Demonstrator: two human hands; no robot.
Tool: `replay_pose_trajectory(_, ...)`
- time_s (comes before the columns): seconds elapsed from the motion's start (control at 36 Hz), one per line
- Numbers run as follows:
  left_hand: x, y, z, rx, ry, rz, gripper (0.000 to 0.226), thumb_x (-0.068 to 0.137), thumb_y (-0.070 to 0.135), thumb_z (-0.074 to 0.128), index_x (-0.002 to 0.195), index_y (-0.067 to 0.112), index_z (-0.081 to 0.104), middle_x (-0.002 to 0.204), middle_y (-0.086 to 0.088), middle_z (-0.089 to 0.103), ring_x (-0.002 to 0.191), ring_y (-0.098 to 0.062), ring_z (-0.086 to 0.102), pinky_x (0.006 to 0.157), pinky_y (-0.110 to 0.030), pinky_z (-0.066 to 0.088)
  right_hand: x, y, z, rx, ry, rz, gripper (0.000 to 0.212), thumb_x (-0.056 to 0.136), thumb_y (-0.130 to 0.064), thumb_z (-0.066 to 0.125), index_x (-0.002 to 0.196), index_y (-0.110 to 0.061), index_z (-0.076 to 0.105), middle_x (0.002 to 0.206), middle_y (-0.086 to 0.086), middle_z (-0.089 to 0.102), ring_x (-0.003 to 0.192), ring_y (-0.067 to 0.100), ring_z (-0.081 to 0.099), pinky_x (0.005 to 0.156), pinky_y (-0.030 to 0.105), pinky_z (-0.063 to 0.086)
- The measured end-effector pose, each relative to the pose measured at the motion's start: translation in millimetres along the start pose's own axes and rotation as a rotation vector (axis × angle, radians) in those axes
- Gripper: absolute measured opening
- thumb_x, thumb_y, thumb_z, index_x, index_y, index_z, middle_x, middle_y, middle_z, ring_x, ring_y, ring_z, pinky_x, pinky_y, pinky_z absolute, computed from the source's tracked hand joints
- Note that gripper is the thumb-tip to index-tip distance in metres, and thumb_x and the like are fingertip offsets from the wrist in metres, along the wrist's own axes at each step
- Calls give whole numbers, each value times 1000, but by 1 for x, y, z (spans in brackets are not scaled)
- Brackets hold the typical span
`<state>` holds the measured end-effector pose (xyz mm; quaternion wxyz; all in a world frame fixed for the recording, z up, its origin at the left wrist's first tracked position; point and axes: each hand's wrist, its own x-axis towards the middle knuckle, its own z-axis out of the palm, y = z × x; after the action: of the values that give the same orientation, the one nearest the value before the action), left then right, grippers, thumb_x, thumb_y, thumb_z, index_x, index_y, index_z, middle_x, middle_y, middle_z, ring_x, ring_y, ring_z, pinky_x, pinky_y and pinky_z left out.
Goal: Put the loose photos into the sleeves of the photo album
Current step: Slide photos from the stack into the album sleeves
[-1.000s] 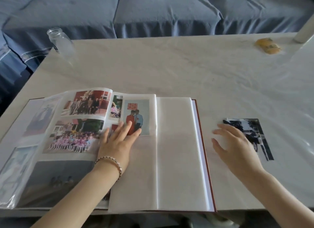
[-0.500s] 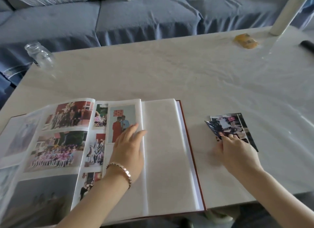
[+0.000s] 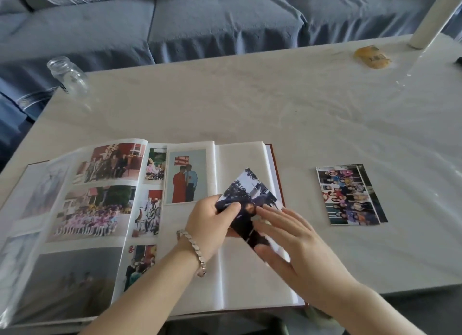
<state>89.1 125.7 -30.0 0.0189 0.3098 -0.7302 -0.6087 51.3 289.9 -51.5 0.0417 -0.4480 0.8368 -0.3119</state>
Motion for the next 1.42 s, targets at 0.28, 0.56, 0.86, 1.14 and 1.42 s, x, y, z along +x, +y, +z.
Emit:
replay_pose_trajectory(0.28, -5, -18, -41, 332, -130, 183, 8, 85, 22, 64, 91, 18, 65, 89, 3, 71, 85, -9, 67, 75, -33, 57, 24, -6, -1, 638, -99, 583, 18, 87, -13, 62, 80, -29, 64, 66, -17, 69, 65, -5, 64, 58, 9, 48)
replay_pose_trajectory(0.56, -15, -44, -60, 956, 20, 249, 81, 86, 61, 40, 149, 25, 4, 156, 11, 1, 143, -7, 3, 112, -22, 6, 22, -4, 9, 645, 145, 674, 11, 87, -15, 62, 79, -22, 64, 60, -6, 69, 39, 8, 48, 41, 18, 44)
replay_pose_trajectory(0.86, -17, -67, -61, 1298, -99, 53, 83, 88, 68, 17, 127, 20, -40, 135, 1, -47, 126, -17, -42, 102, -31, -26, 16, -10, 20, 527, 356, 616, 15, 85, -14, 64, 79, -28, 62, 65, -21, 68, 39, 9, 56, 42, 13, 45)
replay_pose_trajectory(1.14, -16, -75, -61, 1249, -108, 125, 77, 55, 69, -32, 116, 25, -47, 124, 1, -55, 121, -20, -47, 100, -31, -29, 16, -24, 28, 409, 433, 490, 16, 81, -7, 68, 81, -20, 60, 63, -19, 62, 48, -1, 60, 44, 4, 42)
replay_pose_trajectory(1.42, -13, -84, -63, 1195, -45, 198, 91, 65, 67, -27, 144, 23, -23, 140, 3, -37, 129, -16, -39, 95, -22, -34, 4, -31, 42, 331, 256, 462, 11, 78, -6, 71, 82, -16, 70, 64, -26, 60, 56, -8, 61, 47, 9, 47)
